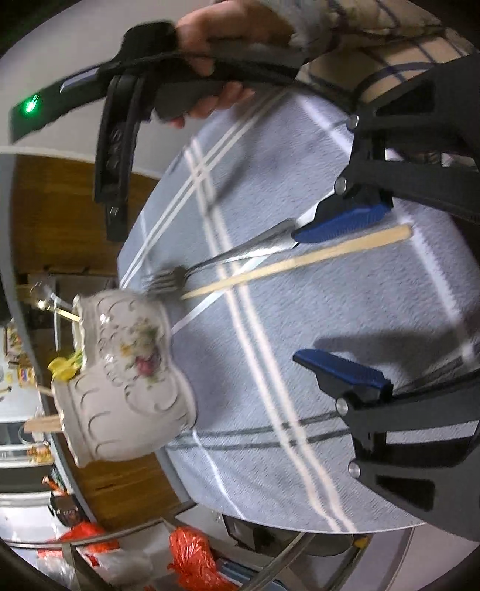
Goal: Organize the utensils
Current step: 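Grasp the last wooden chopstick with the left tool while the right tool grasps the gold fork, then lower the chopstick into the large compartment with left while right lowers fork into small compartment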
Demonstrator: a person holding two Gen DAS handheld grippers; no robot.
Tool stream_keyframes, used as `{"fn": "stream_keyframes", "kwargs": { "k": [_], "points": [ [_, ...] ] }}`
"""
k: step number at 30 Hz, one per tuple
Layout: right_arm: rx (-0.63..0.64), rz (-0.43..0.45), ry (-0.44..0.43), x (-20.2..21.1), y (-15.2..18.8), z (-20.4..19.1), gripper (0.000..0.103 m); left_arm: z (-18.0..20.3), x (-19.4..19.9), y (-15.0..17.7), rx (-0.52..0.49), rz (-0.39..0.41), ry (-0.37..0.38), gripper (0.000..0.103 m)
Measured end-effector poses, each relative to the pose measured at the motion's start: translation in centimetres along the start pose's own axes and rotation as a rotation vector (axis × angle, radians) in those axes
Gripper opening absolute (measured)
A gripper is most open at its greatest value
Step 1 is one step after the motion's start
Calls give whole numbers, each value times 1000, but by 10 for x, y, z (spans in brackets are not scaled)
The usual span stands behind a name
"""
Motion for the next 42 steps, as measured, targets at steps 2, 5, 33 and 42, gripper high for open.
{"fn": "stream_keyframes", "kwargs": {
  "k": [2,5,33,42],
  "points": [
    [-5,-26,-11,-6,1,1,96,3,-2,2,-16,-8,-4,51],
    [-5,-46,-36,-10,0,0,87,3,-2,1,-14,-4,2,34],
    [127,-248,-195,-70,-26,-26,8,-11,-5,-15,-74,-53,23,6],
    [159,-129,-188,-22,-15,-30,6,-17,6,-11,-66,-6,50,6]
  ]
}}
Point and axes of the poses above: each gripper's, at about its wrist camera, not at the fingertips, and x roughly against the way its jaws point, z to its right, y to its underside, the point moved 3 cm from there along -x, roughly the way its jaws point, and after that the axes turned 14 degrees about -z, right-handed, at the moved point
